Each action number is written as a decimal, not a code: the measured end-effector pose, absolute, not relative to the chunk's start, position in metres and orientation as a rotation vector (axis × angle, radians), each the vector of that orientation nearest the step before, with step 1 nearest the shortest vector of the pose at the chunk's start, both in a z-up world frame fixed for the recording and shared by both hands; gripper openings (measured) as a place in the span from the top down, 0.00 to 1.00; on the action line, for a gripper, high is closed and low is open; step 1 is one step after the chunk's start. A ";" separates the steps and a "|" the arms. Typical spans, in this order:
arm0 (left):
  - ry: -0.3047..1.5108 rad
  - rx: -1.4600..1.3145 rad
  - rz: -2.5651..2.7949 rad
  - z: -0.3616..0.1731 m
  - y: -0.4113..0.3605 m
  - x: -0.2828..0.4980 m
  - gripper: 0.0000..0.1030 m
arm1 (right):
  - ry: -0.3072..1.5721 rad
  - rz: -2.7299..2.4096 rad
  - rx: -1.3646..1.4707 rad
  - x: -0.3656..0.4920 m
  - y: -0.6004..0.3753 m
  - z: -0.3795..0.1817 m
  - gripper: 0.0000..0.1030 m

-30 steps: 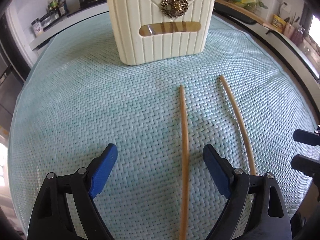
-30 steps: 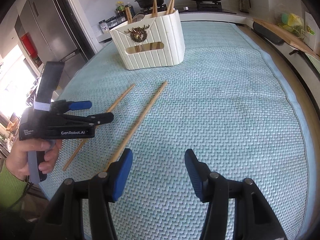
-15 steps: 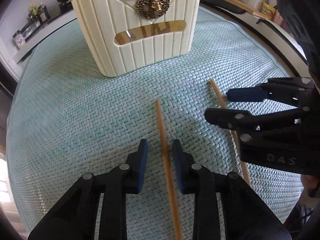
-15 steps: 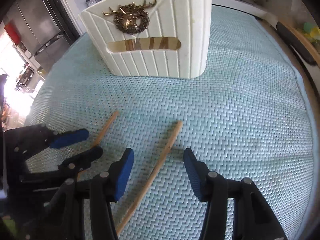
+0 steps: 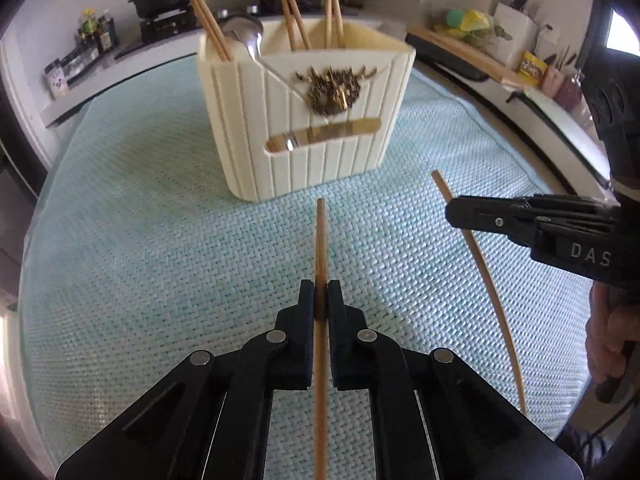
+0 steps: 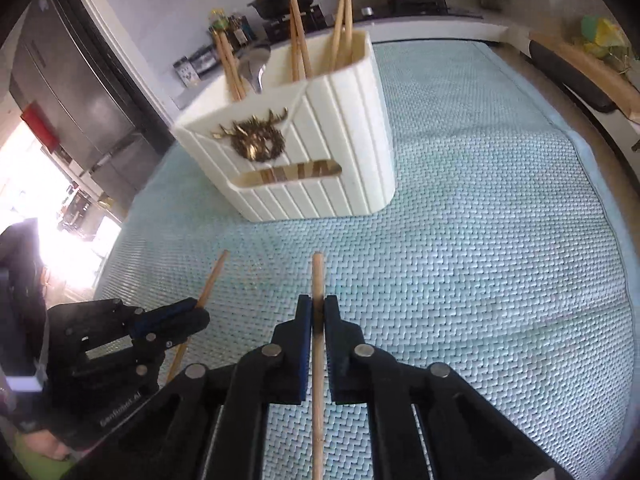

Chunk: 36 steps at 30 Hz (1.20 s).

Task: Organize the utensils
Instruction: 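Lift both held chopsticks and carry them over the cream holder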

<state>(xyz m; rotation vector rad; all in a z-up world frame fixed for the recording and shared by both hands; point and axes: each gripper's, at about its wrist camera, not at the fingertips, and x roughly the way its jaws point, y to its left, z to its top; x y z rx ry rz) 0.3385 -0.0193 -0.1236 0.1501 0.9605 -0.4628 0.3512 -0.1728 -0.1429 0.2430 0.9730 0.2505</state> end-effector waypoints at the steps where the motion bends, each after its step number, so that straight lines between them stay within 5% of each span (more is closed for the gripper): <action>1: 0.937 0.128 -0.467 -0.113 -0.014 0.335 0.96 | 0.945 0.265 0.247 0.345 -0.175 -0.134 0.94; 18: 0.635 -0.083 -0.527 -0.009 0.038 0.272 0.96 | 0.526 0.356 0.181 0.247 -0.181 -0.012 0.94; 36: 0.503 -0.152 -0.531 0.082 0.045 0.324 0.96 | 0.360 0.325 0.067 0.283 -0.168 0.076 0.94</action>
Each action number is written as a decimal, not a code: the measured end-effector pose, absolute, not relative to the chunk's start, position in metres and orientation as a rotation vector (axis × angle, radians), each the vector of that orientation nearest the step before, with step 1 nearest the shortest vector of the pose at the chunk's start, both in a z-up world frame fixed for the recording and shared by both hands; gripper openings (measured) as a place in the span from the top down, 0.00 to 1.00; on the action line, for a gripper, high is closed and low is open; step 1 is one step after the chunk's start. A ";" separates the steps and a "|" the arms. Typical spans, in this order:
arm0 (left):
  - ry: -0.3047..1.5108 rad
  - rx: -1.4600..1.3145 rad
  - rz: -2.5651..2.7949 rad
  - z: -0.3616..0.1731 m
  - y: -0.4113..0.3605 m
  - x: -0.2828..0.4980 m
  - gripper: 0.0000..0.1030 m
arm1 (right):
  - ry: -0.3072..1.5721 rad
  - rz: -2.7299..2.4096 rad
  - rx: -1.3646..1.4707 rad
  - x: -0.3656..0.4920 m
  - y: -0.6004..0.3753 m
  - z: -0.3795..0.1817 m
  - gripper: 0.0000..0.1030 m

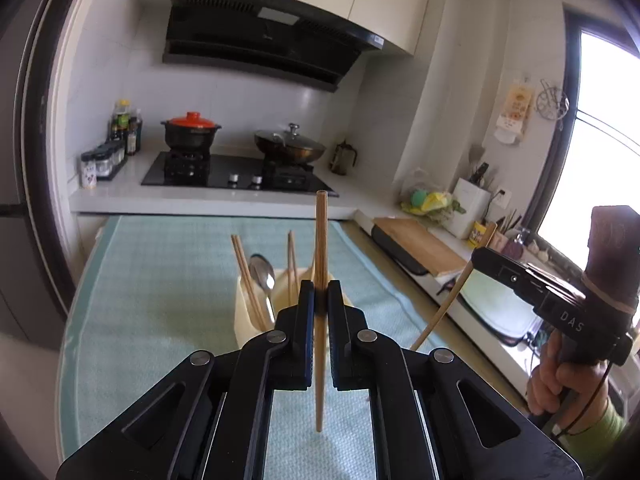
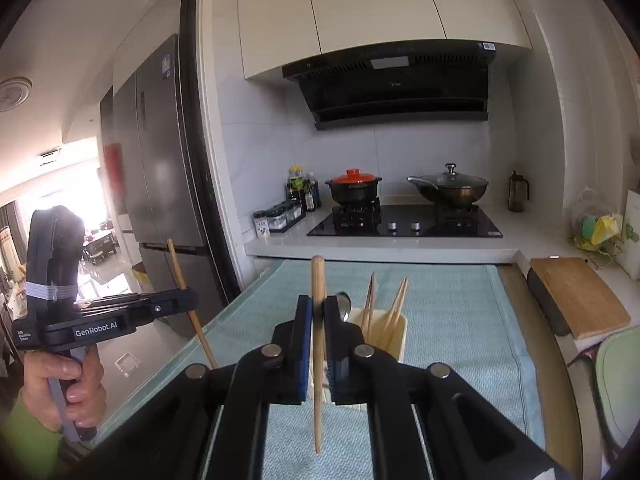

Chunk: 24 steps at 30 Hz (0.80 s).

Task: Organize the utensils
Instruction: 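Lift both held chopsticks and carry them over the cream holder, then open both tools dropping the chopsticks into the cream holder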

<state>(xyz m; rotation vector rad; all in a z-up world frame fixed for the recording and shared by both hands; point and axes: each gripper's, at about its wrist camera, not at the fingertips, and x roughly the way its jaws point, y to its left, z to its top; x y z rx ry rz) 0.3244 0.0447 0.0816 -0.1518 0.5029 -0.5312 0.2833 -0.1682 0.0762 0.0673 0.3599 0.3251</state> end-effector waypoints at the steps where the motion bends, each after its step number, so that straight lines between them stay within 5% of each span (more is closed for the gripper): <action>1: 0.487 -0.155 -0.528 0.091 0.045 0.330 0.96 | 0.343 0.318 0.064 0.288 -0.169 0.085 0.94; 10: 0.392 -0.093 -0.427 0.137 0.023 0.398 0.96 | 0.236 0.268 0.035 0.359 -0.170 0.123 0.94; 16: 0.515 -0.073 -0.386 0.086 -0.002 0.463 0.96 | 0.265 0.278 -0.007 0.411 -0.161 0.080 0.94; 24: 0.714 -0.066 -0.356 -0.002 -0.024 0.516 0.96 | 0.590 0.330 0.063 0.491 -0.155 -0.012 0.94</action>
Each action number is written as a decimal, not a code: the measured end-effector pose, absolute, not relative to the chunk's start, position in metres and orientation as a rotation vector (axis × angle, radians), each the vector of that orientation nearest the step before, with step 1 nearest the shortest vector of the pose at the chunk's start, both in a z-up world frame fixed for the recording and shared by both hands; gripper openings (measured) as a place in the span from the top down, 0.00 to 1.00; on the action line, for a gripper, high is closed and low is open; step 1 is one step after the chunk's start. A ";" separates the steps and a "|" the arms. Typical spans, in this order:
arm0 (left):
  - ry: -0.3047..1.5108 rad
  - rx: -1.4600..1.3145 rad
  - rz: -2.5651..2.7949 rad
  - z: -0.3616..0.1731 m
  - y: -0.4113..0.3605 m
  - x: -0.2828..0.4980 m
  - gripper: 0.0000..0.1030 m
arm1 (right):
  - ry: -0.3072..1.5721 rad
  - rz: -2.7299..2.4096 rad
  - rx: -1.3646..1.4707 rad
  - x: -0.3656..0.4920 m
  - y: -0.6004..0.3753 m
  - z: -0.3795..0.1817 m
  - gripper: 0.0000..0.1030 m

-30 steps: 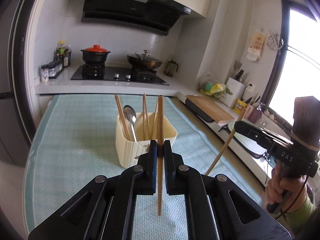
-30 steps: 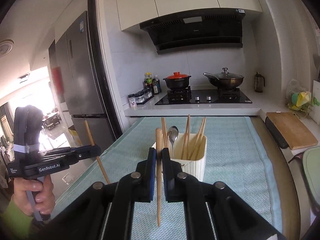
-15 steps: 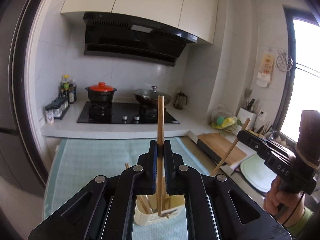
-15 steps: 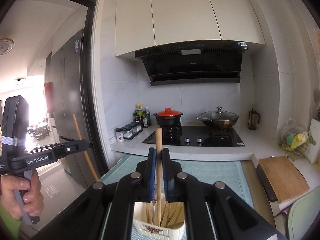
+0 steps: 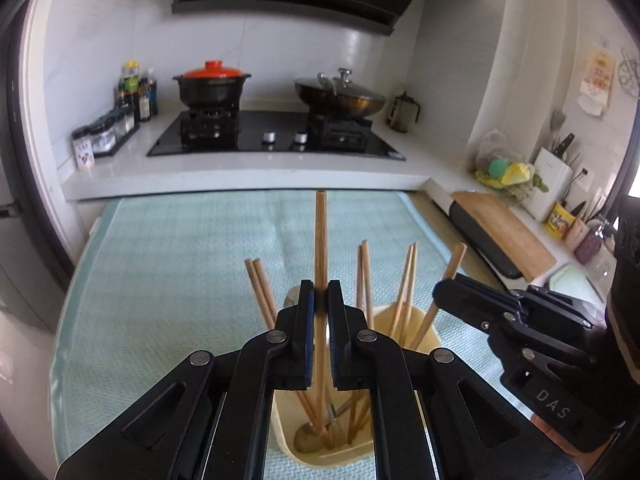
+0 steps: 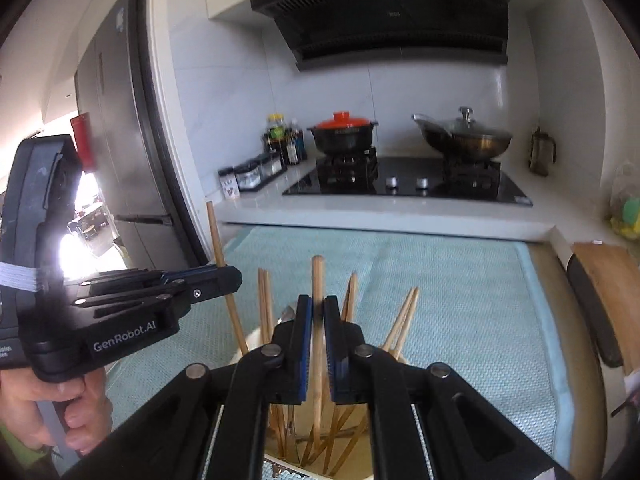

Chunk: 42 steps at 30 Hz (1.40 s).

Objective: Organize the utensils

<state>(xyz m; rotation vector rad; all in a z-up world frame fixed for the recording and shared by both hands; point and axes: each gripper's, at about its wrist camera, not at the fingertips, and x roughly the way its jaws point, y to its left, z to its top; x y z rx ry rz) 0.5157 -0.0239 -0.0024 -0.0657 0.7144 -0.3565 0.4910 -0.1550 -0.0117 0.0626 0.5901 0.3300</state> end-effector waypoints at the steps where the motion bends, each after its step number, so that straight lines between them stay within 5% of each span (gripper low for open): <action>1: 0.734 -0.065 -0.357 -0.010 -0.025 0.519 0.95 | 0.627 0.339 0.074 0.499 -0.155 -0.021 0.93; 4: 0.747 -0.056 -0.325 -0.019 -0.023 0.517 0.91 | 0.697 0.354 0.124 0.516 -0.157 -0.037 0.91; 5: 0.740 -0.052 -0.328 -0.018 -0.020 0.512 0.80 | 0.699 0.350 0.129 0.517 -0.158 -0.037 0.88; 8: 0.664 -0.011 -0.293 -0.002 -0.010 0.490 0.36 | 0.641 0.329 0.161 0.506 -0.171 -0.019 0.53; 9: 0.629 0.002 -0.290 0.006 -0.006 0.478 0.29 | 0.616 0.316 0.166 0.499 -0.175 -0.010 0.43; 13: 0.534 0.038 -0.249 0.027 0.005 0.426 0.02 | 0.524 0.265 0.110 0.452 -0.184 0.025 0.37; 16: 0.454 0.094 -0.187 0.035 0.002 0.375 0.00 | 0.441 0.204 0.069 0.396 -0.188 0.042 0.18; 21: 0.416 0.114 -0.088 0.033 -0.006 0.302 0.00 | 0.323 0.137 0.013 0.308 -0.182 0.049 0.00; 28: 0.546 0.048 -0.070 0.002 -0.003 0.244 0.00 | 0.506 0.166 -0.043 0.249 -0.159 0.013 0.00; 42: 0.564 0.049 -0.063 0.008 0.001 0.208 0.00 | 0.523 0.116 -0.007 0.205 -0.146 0.010 0.00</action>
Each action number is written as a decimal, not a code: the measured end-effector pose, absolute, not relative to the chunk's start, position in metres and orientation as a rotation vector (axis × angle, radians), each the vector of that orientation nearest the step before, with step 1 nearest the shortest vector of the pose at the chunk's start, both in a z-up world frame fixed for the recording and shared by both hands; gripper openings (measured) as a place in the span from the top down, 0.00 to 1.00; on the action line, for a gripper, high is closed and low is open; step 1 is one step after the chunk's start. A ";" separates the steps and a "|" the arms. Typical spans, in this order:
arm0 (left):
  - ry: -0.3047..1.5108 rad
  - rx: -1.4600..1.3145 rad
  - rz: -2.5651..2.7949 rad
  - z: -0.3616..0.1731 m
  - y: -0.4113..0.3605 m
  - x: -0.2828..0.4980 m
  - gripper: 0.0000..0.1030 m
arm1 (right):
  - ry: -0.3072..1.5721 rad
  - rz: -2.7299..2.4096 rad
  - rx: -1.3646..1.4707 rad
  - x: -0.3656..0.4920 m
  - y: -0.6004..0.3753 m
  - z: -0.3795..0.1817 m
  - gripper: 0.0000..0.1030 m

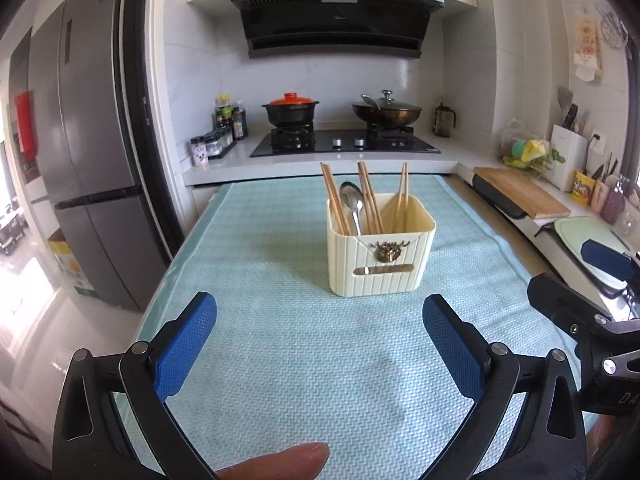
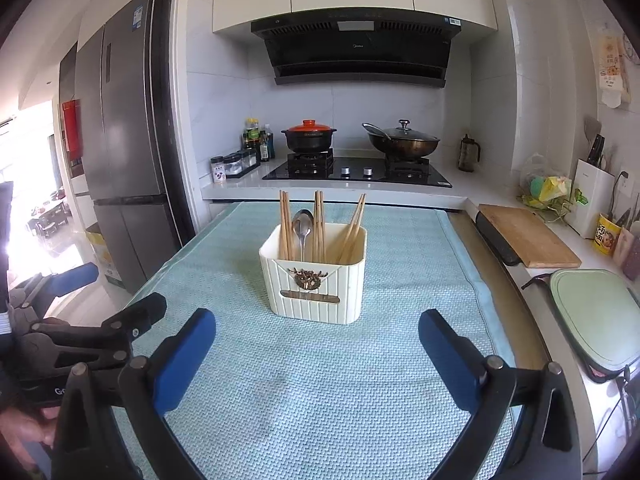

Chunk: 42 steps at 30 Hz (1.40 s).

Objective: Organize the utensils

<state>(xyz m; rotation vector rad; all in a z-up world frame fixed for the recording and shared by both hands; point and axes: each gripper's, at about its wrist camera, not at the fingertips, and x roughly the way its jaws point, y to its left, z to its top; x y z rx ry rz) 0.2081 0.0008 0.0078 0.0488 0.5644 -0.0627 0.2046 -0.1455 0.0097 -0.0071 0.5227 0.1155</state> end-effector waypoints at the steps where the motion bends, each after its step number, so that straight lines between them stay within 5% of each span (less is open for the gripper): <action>1: 0.565 0.044 -0.067 0.008 0.001 0.207 0.00 | 0.523 0.111 -0.009 0.203 -0.145 0.010 0.00; 42: 0.566 0.042 -0.058 0.014 0.002 0.200 0.00 | 0.511 0.096 -0.034 0.187 -0.144 0.015 0.00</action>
